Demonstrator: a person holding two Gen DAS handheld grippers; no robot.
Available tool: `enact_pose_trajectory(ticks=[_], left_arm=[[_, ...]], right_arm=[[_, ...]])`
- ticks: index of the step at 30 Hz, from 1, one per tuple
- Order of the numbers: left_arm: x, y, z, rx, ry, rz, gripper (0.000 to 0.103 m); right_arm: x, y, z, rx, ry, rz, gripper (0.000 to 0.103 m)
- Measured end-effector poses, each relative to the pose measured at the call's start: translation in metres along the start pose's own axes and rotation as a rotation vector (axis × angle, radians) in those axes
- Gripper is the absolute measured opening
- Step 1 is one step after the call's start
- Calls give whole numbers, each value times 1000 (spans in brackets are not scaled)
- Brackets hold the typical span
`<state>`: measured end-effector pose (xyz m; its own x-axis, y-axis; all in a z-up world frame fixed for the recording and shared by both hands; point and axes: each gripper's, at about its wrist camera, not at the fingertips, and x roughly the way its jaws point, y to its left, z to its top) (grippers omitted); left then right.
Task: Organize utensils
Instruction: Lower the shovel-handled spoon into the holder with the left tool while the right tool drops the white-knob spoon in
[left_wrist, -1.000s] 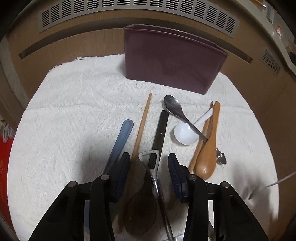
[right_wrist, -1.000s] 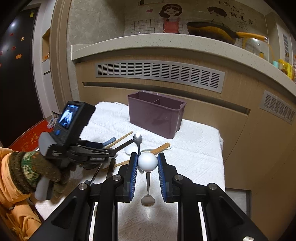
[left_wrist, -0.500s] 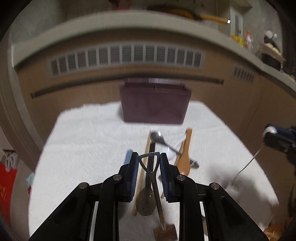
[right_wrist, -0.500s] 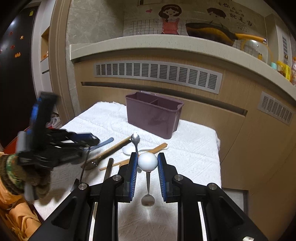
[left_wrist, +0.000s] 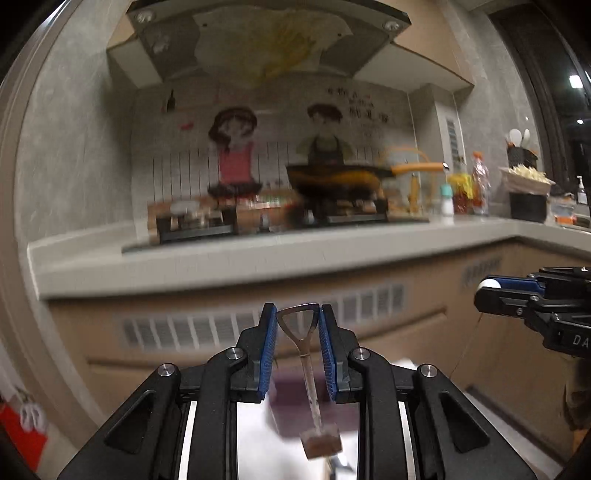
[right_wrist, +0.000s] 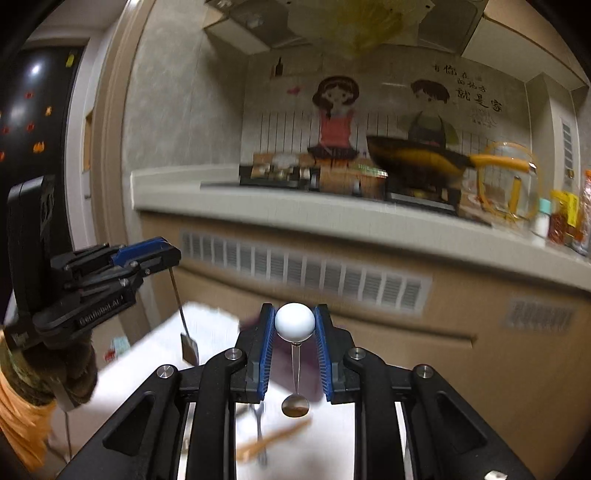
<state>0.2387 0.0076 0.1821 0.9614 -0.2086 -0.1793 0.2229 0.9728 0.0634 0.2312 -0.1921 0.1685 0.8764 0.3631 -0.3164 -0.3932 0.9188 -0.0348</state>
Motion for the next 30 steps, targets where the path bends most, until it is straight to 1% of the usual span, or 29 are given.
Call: enact_pose_trajectory(ticks=[2,4,5,6,7,8,11,14,17,19,20,21,22,23,25,27,28,29,30], left_arm=[[21,7,11,0,-17,-1,24],[48,15,19,-8,-18,-8,24],[65,19,20,-20,-6,-21,24],[76,22,19,-31,4,-28,24],[96,25,16,-40,30,-42,24],[105,26,13,-44,45,-49,24],[147,29,-10,-69,121,-74,24],[184,29,-44,-88,223,-105,24],[208,28,-70,-118,303,-125,25],[216,32,-85,-158,352,-147,25],[216,34,-90,-172,365,-148,26],[216,37,-93,-185,377,-148,28],[213,41,-97,-197,384,-150,35],[209,44,-99,-204,384,-147,45],[193,51,-105,-219,381,-133,55],[177,56,-112,-218,386,-116,61],[167,57,-117,-210,394,-94,67],[158,58,-121,-204,402,-75,70],[147,59,-131,-197,416,-55,72]], right_arm=[[19,-6,14,0,-7,-18,20],[51,-12,24,0,8,-26,20],[60,-13,24,2,16,-27,20],[78,-16,23,8,37,-31,20],[92,-19,21,10,54,-33,20],[103,-21,16,10,72,-36,20],[138,-27,-6,26,140,-34,20],[165,-32,-27,39,208,-22,20],[193,-39,-51,65,291,-6,21],[202,-43,-62,89,321,7,21],[204,-43,-66,89,324,5,24],[203,-43,-69,82,322,-6,29],[201,-42,-72,70,316,-18,32],[198,-41,-74,57,308,-29,37],[187,-38,-80,29,287,-57,44],[176,-36,-85,1,265,-84,58],[167,-32,-91,-27,254,-104,61],[159,-26,-98,-53,250,-118,67],[152,-18,-106,-74,248,-125,73]])
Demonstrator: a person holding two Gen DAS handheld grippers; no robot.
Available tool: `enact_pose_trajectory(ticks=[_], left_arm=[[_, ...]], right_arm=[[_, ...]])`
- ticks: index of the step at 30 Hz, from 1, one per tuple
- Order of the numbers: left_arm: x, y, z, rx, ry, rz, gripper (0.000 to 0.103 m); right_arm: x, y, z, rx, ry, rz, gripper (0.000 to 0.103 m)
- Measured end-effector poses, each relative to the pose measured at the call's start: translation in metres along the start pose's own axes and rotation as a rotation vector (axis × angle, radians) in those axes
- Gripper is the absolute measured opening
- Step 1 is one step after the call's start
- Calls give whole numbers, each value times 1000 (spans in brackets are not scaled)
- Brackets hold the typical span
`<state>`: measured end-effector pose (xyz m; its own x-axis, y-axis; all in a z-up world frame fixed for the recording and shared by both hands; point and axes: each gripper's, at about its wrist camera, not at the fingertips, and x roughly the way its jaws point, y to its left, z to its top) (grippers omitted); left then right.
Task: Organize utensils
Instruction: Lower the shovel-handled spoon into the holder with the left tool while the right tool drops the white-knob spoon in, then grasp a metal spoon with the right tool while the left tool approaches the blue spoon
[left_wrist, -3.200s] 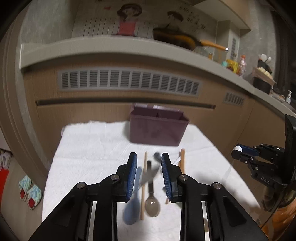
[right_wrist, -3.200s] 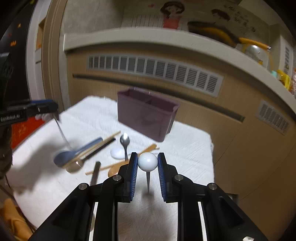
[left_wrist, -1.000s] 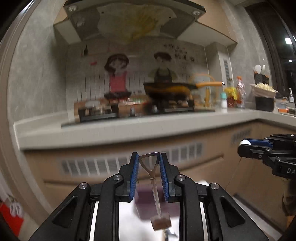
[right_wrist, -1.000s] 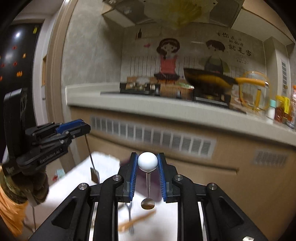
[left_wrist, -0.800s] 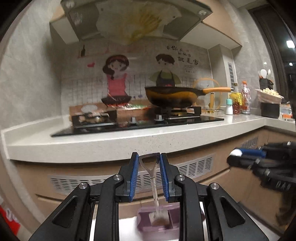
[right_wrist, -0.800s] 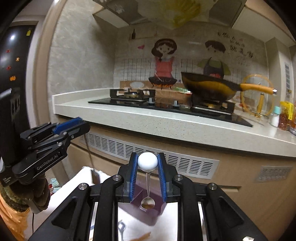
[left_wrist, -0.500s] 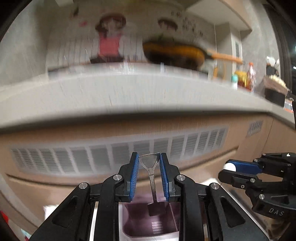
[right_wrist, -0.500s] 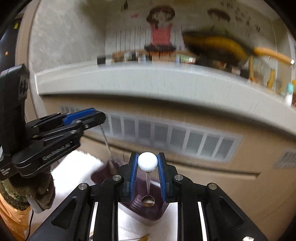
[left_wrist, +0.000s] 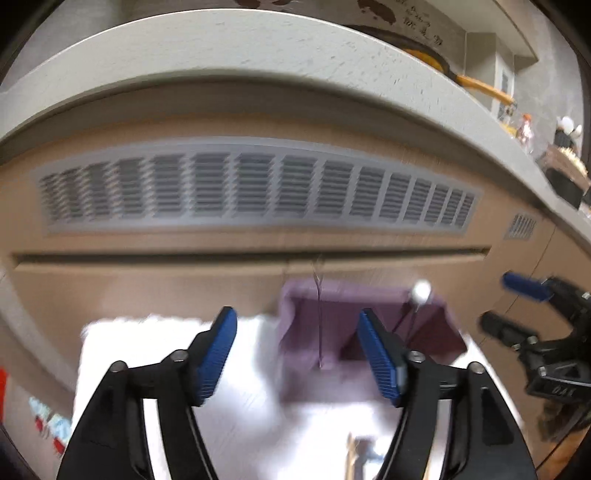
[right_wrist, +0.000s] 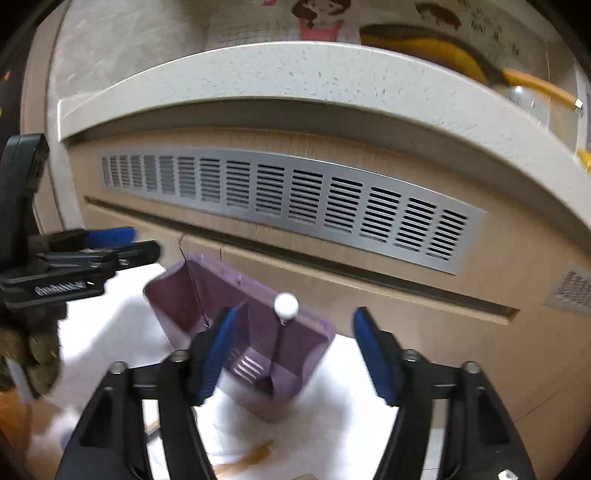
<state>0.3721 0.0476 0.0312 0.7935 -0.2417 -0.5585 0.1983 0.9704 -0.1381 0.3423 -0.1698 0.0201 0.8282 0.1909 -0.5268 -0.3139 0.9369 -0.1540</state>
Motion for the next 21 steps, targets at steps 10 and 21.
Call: enact_pose_trajectory(ticks=[10,21], left_arm=[[-45,4,-105,2,150,30,81],[-80,40,-137,-76,158,34,85]], right_arm=[[-6,83,-68,-224,116,120,91],[66,107,-85,-157,312,271,33]])
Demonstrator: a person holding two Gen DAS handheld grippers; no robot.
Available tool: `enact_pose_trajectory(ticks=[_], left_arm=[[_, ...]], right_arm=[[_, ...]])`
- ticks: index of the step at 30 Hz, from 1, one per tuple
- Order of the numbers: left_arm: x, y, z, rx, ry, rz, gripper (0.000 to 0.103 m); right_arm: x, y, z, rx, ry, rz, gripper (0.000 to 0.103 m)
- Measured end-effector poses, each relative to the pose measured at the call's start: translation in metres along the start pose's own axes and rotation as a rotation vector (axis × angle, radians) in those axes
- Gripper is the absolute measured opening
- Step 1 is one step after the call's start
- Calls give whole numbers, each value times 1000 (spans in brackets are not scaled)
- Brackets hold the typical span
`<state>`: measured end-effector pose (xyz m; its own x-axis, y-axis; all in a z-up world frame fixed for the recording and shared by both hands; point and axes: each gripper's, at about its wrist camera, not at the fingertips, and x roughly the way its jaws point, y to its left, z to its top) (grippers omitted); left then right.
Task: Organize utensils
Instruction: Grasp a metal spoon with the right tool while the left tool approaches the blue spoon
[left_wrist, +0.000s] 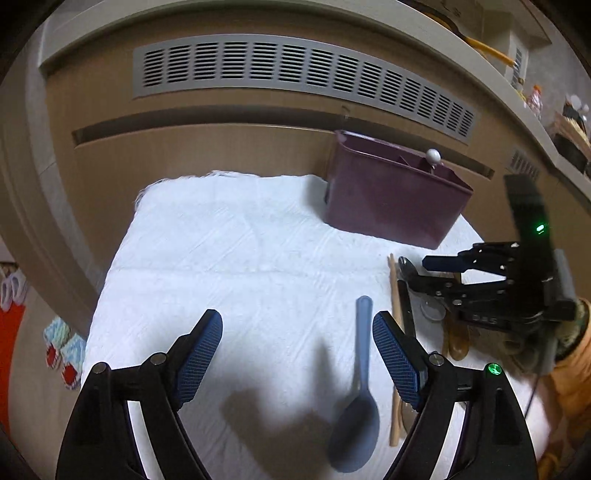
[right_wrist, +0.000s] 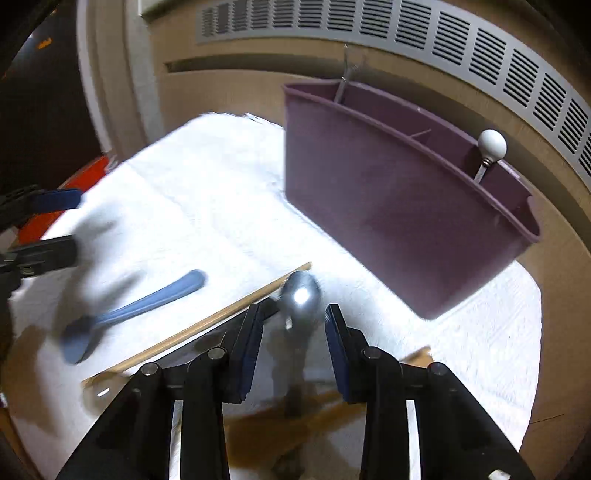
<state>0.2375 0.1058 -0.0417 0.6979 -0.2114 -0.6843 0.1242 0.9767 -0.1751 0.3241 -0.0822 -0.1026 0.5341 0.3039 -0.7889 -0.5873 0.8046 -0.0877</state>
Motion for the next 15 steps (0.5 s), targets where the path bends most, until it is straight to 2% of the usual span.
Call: enact_pose_trajectory(ticks=[5,10,11,15], left_arm=[[2,10,-2,-44,3,-20,85],[5,11,-5,-50,11,-28,85],[5,9,-6,-46,13,-29,85],[7,2,-8,-16,26,-29,85]], right_arm=[[11,-10,6,22,2,8,33],[15,-15,14,65,21,60,30],[14,-14,15,71,25,60,26],[-9,-10,15,59,-20,36,26]])
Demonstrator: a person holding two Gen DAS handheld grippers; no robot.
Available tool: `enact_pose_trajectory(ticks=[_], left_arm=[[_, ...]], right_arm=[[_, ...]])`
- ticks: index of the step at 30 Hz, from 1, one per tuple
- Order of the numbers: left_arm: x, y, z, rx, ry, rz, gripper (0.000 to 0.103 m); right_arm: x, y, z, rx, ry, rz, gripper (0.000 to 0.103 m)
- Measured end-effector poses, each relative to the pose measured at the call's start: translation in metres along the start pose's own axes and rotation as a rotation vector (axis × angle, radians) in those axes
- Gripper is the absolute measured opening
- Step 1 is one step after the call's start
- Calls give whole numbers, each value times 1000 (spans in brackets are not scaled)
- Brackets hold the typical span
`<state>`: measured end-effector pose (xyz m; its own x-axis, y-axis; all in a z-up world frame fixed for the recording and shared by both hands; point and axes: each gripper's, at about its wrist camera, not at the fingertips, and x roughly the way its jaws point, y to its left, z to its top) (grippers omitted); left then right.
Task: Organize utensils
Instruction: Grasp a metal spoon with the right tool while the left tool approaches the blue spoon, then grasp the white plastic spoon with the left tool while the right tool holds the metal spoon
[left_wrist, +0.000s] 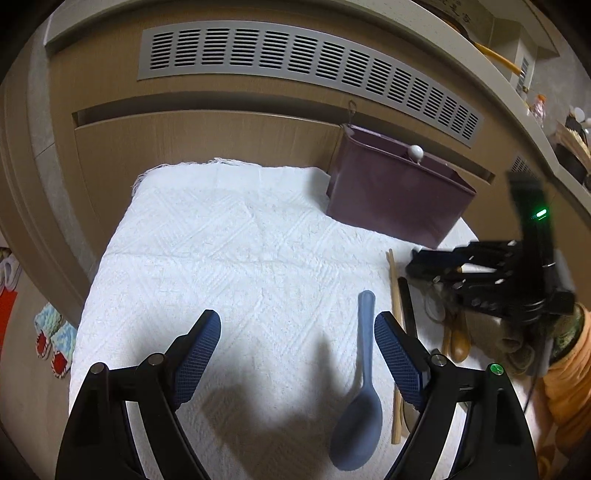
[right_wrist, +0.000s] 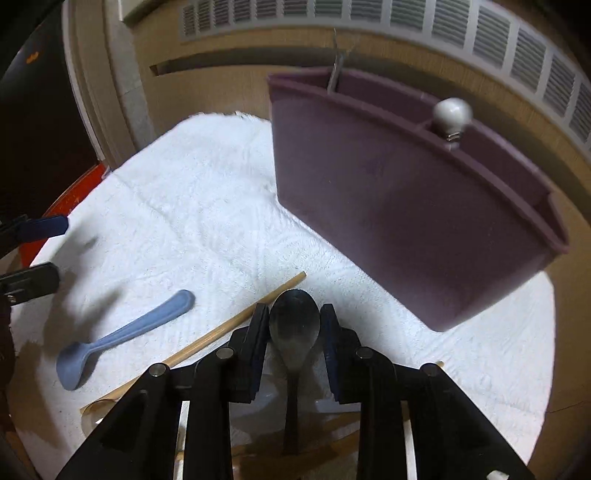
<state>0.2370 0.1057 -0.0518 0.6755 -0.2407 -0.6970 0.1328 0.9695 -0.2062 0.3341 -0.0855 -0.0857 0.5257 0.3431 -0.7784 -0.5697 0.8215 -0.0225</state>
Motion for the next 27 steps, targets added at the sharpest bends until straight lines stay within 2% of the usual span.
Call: enact_pose_trajectory(ticks=[5,10,14,19,21,22,23,25,27], left_arm=[[4,-15,-4,44,26,-7,85],[3,-44,-6,108,37,-49,85],[1,-69,-7,163,39,-91,85],[4,-109,-5,270,40,-221,85],[9,-126,-2,325,42,-268,82],[15,-136,0,362,60,-286,76],[19,-142,1,385,77,-291,69],[33,-154,5,445,116,-279,60],[44,-159,8,479,140,-247,59]], right_arm=[[-63,-3,7,28,-142,-3,26],[-134,-9,14,53,-301,-41,26],[-171,-17,10,73,-364,-85,26],[-183,-35,-12,122,-334,-138,26],[-179,-44,-25,142,-303,-145,26],[-175,-49,-35,159,-283,-145,26],[-174,-53,-41,169,-272,-144,26],[-169,-62,-56,200,-251,-124,26],[-165,-66,-66,219,-244,-112,26]])
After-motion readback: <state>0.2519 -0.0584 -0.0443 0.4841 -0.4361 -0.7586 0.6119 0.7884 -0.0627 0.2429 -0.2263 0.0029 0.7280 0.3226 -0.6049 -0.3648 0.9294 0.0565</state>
